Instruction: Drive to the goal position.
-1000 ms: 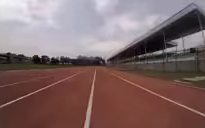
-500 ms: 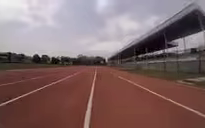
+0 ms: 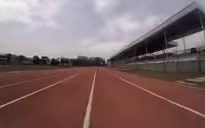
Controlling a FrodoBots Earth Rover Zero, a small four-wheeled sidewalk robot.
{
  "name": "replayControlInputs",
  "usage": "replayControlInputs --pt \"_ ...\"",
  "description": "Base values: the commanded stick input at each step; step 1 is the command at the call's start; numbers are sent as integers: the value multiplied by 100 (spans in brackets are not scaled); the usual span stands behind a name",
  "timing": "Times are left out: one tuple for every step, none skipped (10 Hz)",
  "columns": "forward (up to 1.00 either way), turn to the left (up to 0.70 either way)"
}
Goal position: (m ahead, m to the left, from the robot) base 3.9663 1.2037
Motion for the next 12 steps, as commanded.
replayControlInputs --pt "45 1" --pt "45 1" --pt "45 1" --pt "45 1" --pt "45 1" --pt "45 1" --pt "45 1" --pt "45 1" --pt "45 1" --pt "45 1" --pt "45 1" --pt "45 1"
